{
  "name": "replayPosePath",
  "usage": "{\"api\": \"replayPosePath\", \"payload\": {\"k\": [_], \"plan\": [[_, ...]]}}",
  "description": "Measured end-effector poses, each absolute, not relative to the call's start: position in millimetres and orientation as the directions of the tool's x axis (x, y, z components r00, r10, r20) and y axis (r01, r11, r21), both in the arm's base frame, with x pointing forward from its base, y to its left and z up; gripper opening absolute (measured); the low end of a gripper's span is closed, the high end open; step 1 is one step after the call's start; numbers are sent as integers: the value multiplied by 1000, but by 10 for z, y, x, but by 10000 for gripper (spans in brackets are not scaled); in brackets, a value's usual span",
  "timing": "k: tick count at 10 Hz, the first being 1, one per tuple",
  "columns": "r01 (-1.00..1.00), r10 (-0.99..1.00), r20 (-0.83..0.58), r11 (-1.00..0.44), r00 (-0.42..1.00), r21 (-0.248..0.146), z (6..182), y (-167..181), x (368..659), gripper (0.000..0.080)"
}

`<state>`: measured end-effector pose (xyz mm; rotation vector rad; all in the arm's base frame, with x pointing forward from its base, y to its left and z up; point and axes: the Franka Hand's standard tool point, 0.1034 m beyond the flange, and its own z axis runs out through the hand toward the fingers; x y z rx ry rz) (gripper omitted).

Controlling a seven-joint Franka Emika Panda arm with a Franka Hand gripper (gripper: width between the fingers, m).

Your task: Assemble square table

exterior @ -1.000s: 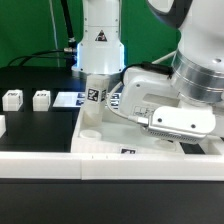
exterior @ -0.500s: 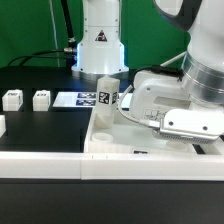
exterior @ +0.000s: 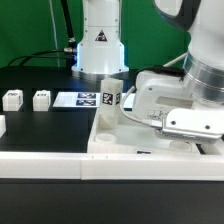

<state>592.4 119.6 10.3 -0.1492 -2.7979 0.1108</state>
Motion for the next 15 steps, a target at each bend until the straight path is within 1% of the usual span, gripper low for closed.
{"api": "replayPosePath", "payload": {"k": [2, 4, 7, 8, 9, 10, 11, 12, 13, 14, 15], "plan": [[68, 105, 357, 991, -928, -116, 110, 1233, 5926, 61], [45, 98, 382, 988, -919, -146, 173, 1249, 5927, 61], [45, 99, 385, 988, -918, -148, 172, 1237, 5923, 61], [43, 101, 383, 987, -918, -157, 165, 1190, 5929, 156], [44, 106, 382, 985, -918, -167, 166, 1134, 5935, 156], [47, 112, 385, 983, -916, -175, 179, 1081, 5935, 332], [47, 117, 388, 982, -914, -185, 193, 1028, 5933, 467], [49, 122, 387, 980, -914, -193, 205, 984, 5938, 467], [52, 125, 386, 980, -914, -194, 207, 963, 5942, 601], [53, 126, 386, 980, -914, -194, 207, 953, 5944, 638], [54, 127, 386, 980, -914, -194, 206, 948, 5945, 638]]}}
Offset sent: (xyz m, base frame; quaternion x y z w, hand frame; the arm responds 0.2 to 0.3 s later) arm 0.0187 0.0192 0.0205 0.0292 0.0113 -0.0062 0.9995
